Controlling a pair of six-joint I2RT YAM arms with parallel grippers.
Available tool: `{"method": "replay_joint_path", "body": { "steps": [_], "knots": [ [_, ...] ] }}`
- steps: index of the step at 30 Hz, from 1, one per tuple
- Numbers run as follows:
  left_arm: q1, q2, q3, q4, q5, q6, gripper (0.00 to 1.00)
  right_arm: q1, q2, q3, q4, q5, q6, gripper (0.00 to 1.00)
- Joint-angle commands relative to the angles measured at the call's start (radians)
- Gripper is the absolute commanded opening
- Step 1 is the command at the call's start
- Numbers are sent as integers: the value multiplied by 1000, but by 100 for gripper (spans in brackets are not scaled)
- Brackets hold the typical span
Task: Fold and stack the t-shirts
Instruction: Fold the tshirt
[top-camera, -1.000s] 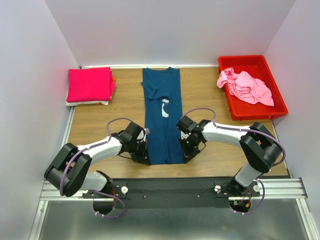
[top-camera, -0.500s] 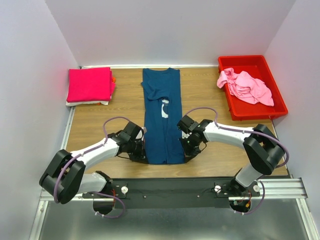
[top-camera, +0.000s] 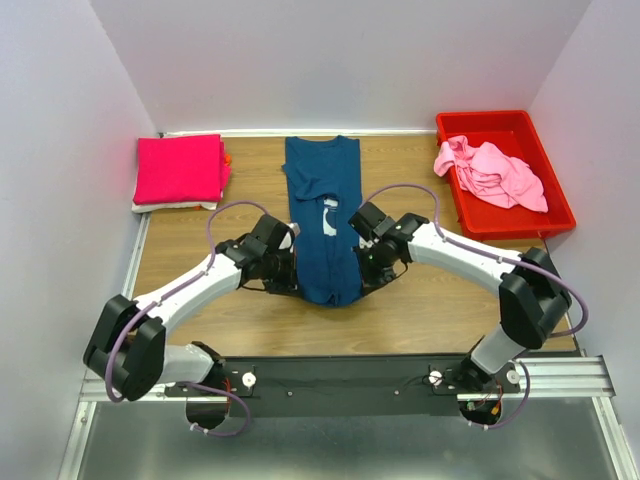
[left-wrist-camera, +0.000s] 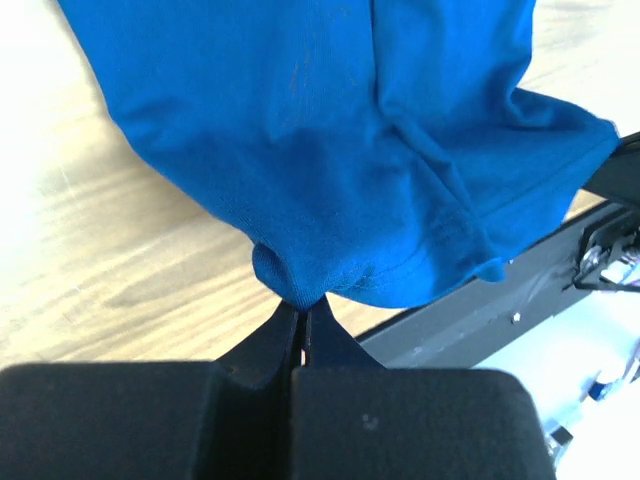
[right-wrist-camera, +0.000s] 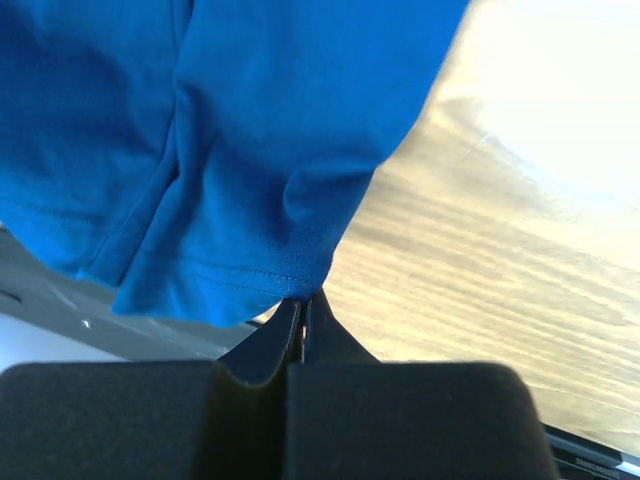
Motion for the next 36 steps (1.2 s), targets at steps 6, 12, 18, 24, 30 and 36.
{"method": "replay_joint_path", "body": {
  "steps": [6, 12, 18, 24, 30, 36],
  "knots": [
    [66, 133, 175, -51, -78, 129, 0, -92, 139, 172, -56, 108, -57, 1],
    [137, 267, 313, -56, -83, 189, 0, -158, 262, 365, -56, 114, -102, 0],
    [238, 386, 434, -51, -48, 236, 0, -213, 424, 544, -60, 138, -144, 1],
    [290, 557, 601, -48, 27, 295, 0, -258, 556, 729, -97, 134, -177, 0],
    [325, 686, 755, -68, 55, 316, 0, -287, 654, 898, -131, 125, -206, 1],
    [371, 765, 830, -62, 99, 324, 0, -307, 762, 1028, -163, 125, -223, 0]
  ]
}}
